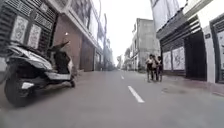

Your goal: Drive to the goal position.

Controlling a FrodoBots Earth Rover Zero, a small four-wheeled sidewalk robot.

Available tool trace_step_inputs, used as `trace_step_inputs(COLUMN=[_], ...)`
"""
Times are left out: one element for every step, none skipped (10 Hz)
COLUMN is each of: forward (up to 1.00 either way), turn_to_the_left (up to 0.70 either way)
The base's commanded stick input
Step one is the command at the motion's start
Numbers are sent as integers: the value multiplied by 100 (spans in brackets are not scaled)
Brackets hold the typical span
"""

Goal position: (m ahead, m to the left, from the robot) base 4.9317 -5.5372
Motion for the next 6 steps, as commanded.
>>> trace_step_inputs(forward=[100,100,100,100,100,100], turn_to_the_left=[0,0,0,0,0,0])
